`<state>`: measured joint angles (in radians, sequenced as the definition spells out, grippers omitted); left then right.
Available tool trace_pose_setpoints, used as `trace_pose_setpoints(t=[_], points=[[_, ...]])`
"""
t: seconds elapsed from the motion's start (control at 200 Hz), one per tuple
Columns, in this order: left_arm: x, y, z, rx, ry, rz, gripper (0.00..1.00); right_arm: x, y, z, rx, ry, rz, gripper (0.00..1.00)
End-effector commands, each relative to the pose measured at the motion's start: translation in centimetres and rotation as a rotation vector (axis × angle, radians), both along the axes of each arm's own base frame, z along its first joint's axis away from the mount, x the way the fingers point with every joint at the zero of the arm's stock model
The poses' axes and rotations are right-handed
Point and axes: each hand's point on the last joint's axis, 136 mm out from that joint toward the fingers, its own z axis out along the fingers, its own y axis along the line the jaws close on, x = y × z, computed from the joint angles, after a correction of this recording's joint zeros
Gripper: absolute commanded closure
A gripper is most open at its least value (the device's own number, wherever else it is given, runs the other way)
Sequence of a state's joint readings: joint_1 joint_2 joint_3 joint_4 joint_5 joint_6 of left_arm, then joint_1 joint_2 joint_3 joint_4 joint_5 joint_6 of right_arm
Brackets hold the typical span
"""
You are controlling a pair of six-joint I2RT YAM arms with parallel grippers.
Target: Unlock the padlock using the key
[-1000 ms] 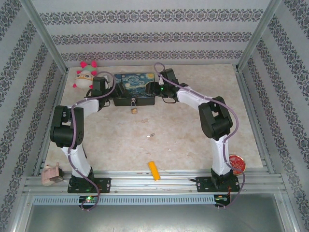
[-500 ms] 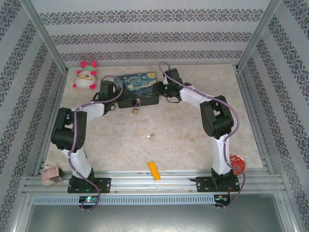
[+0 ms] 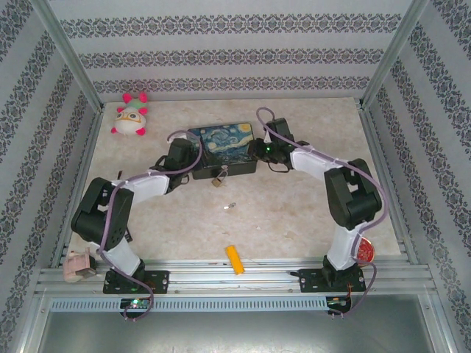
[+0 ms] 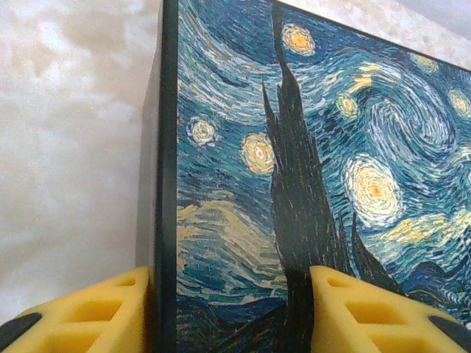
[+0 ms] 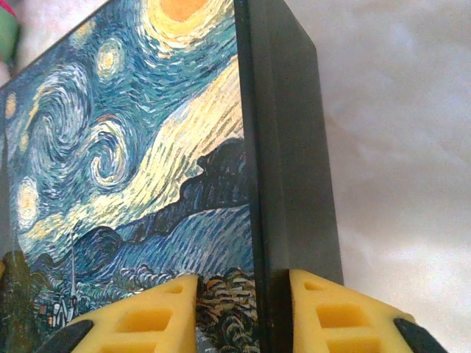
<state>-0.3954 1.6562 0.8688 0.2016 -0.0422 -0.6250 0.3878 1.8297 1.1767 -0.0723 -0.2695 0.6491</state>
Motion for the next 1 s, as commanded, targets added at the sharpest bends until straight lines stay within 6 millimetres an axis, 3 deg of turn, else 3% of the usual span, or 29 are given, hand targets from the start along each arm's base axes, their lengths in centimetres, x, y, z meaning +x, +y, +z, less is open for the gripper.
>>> trace_pose_setpoints(t=[0.0,0.165,0.3,0.58,0.725,0.994], points=[[-3.6,-7.0,1.7,-0.051,-0.014,-0.188,0.59,-4.5,2.0,0.6,0.055,0.055,0.089,0.73],[-5.9,-9.2,2.6,-0.037,-0.028,-0.196,0.59,-7.0,0.2,0.0,0.017,0.078,0.066,0.73],[-5.7,-9.1,2.5,-0.042,-0.043,-0.175,0.59,-7.1,0.1,-0.8,0.006,0.092,0.063,0.73],[-3.4,-8.4,1.3,0.045,-0.051,-0.15,0.57,-4.5,1.9,-1.4,-0.007,0.085,0.086,0.73],[-1.9,-7.7,0.8,0.065,-0.053,-0.131,0.5,-2.8,2.7,-1.7,-0.018,0.086,0.096,0.72],[-0.8,-5.9,1.5,0.102,-0.065,-0.083,0.37,-1.8,2.5,-1.9,-0.06,0.087,0.085,0.55]])
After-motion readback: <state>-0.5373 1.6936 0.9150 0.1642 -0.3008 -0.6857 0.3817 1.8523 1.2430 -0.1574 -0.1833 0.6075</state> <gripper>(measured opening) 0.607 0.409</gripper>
